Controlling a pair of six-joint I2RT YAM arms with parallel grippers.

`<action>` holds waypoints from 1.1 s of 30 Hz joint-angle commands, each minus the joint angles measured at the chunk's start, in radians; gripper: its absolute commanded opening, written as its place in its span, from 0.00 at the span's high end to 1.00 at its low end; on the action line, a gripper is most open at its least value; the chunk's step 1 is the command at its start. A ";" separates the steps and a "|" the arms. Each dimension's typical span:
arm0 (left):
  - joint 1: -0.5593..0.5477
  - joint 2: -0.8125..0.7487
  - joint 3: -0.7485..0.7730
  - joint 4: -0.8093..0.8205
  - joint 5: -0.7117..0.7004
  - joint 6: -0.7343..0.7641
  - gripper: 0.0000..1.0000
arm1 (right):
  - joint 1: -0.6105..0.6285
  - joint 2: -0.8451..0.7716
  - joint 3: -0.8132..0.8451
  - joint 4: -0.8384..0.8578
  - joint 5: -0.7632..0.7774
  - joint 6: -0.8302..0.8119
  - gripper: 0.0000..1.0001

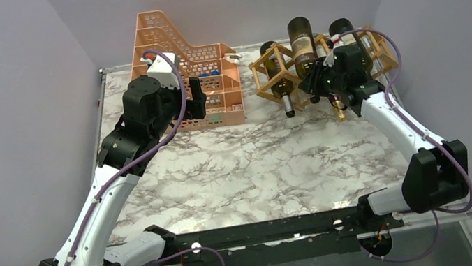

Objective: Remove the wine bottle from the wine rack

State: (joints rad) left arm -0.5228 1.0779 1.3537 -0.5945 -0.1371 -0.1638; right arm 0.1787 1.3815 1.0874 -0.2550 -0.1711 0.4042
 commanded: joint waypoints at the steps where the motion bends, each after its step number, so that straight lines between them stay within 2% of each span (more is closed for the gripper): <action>1: 0.007 -0.012 0.029 -0.005 0.016 -0.012 0.01 | 0.006 -0.098 -0.032 0.094 -0.070 0.054 0.86; 7: 0.007 -0.007 0.026 -0.005 0.021 -0.018 0.01 | 0.007 -0.196 -0.081 0.152 -0.075 0.086 0.88; 13: 0.007 0.000 0.021 -0.004 0.045 -0.023 0.01 | 0.007 -0.234 -0.046 0.136 -0.135 0.054 0.90; 17: 0.007 0.010 0.024 -0.004 0.044 -0.047 0.01 | 0.007 -0.231 0.014 0.100 -0.238 0.008 0.90; 25: 0.007 0.051 0.032 -0.003 0.104 -0.049 0.01 | 0.010 -0.140 0.202 -0.066 -0.537 -0.087 0.91; 33: 0.007 0.053 0.010 0.016 0.133 -0.014 0.01 | 0.080 -0.046 0.265 -0.200 -0.671 -0.116 0.91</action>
State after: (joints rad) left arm -0.5228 1.1446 1.3537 -0.5945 -0.0448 -0.2012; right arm 0.2138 1.3041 1.3045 -0.4301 -0.7025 0.3367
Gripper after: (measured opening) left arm 0.991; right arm 0.372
